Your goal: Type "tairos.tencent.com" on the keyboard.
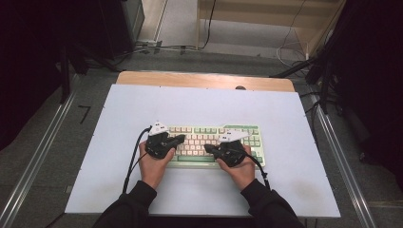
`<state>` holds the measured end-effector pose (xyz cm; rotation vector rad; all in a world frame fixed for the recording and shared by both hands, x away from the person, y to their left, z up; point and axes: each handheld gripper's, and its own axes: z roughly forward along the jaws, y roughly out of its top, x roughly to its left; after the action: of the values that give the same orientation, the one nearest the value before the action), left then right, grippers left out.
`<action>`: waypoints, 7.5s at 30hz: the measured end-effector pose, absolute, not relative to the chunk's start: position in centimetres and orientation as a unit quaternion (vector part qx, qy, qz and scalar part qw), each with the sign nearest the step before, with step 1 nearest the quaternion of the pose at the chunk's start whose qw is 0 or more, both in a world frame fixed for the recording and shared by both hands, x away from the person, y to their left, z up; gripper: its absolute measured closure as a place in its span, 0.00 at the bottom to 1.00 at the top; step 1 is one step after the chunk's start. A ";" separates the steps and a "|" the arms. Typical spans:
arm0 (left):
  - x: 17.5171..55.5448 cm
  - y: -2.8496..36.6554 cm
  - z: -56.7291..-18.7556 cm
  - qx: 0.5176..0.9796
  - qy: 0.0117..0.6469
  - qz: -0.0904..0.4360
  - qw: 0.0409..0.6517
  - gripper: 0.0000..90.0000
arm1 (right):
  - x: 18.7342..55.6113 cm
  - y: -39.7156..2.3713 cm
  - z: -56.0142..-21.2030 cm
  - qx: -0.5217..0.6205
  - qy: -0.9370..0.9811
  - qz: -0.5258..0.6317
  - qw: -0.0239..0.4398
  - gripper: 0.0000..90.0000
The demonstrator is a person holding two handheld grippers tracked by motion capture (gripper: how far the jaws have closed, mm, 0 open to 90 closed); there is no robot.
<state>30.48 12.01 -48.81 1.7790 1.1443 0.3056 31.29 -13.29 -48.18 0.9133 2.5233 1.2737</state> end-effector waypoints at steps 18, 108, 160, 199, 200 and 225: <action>31.1 10.3 -49.3 0.738 0.463 0.121 0.476 1.00 | 31.4 -13.7 -48.2 0.312 0.844 0.427 0.087 0.98; 29.5 12.9 -48.0 0.733 0.458 0.126 0.487 1.00 | 31.3 -16.4 -48.5 0.331 0.845 0.407 0.101 0.98; 28.7 11.7 -49.7 0.777 0.440 0.097 0.440 1.00 | 33.0 -15.4 -48.1 0.346 0.827 0.430 0.108 0.98; 29.3 14.1 -48.8 0.727 0.466 0.123 0.489 1.00 | 32.8 -14.2 -48.1 0.333 0.834 0.427 0.108 0.98; 29.3 14.1 -48.8 0.727 0.466 0.123 0.489 1.00 | 32.6 -14.1 -48.1 0.329 0.834 0.429 0.106 0.98; 29.2 14.3 -48.9 0.728 0.468 0.123 0.486 1.00 | 31.2 -13.0 -49.4 0.304 0.857 0.407 0.085 0.98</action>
<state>29.22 14.28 -48.89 1.7707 1.1396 0.2994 31.23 -13.02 -49.40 0.9067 2.5566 1.2131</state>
